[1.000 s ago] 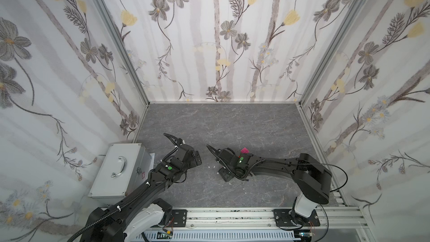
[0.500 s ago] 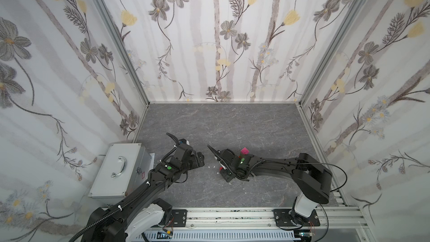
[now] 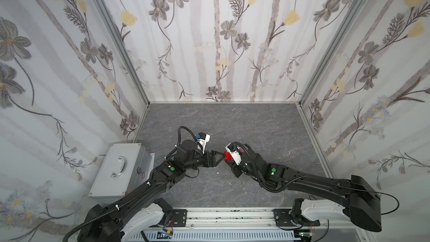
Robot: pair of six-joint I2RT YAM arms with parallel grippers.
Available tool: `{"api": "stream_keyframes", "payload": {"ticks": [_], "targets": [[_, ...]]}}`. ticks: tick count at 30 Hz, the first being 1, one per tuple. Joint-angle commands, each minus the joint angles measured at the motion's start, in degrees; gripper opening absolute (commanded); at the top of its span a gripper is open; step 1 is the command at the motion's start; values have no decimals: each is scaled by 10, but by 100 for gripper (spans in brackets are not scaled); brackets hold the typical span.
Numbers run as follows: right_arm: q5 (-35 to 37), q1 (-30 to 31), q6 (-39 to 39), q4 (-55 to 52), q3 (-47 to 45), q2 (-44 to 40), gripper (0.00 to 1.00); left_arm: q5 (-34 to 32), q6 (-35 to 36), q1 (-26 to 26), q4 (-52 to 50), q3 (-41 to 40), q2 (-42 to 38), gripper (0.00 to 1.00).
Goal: Assemble the number 4 with lego
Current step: Pick up the lego brick from the center of the board.
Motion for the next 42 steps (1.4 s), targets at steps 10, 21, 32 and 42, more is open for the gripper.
{"api": "stream_keyframes", "payload": {"ticks": [10, 21, 32, 42], "targets": [[30, 20, -57, 87, -15, -18, 22, -56, -9, -24, 73, 7, 25, 63], [15, 26, -57, 116, -23, -20, 22, -26, -11, -25, 105, 11, 53, 36], [12, 28, -46, 135, -22, -16, 32, -11, 4, -25, 113, 16, 60, 2], [-97, -118, 13, -82, -39, -210, 90, -184, 249, -28, 30, 26, 47, 0]]}}
